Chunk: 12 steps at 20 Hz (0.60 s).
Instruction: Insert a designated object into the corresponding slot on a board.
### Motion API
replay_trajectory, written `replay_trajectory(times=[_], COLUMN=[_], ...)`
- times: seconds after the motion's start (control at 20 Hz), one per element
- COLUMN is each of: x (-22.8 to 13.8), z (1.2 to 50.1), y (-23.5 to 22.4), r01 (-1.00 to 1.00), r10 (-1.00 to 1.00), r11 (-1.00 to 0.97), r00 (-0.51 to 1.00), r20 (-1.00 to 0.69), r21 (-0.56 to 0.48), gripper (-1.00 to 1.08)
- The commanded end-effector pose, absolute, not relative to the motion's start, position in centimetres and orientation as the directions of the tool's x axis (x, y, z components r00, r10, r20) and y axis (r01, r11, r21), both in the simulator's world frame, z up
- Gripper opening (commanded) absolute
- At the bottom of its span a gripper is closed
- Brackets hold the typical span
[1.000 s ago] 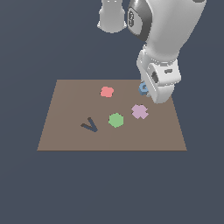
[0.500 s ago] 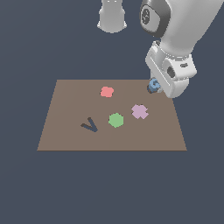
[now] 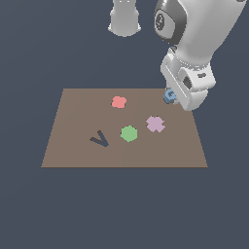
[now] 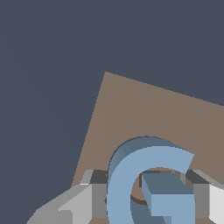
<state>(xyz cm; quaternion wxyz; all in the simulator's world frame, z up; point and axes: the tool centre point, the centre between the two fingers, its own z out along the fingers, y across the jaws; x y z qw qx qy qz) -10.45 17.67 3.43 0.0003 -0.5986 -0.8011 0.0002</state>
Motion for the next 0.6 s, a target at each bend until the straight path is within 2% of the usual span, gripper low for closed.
replay_trajectory(times=[0.0,0.05,0.1,0.55], x=[-10.43,-10.43,-10.43,-10.43], z=[3.07,3.04,3.04,3.04], y=[17.63,17.62,17.62,17.62], r01=[0.959,0.959,0.959,0.959], r10=[0.959,0.959,0.959,0.959], r11=[0.283,0.283,0.283,0.283], r00=[-0.283,-0.283,-0.283,-0.283], r20=[0.000,0.000,0.000,0.000], r21=[-0.001,-0.001,-0.001,-0.001], gripper=[-1.00,-1.00,1.00,1.00])
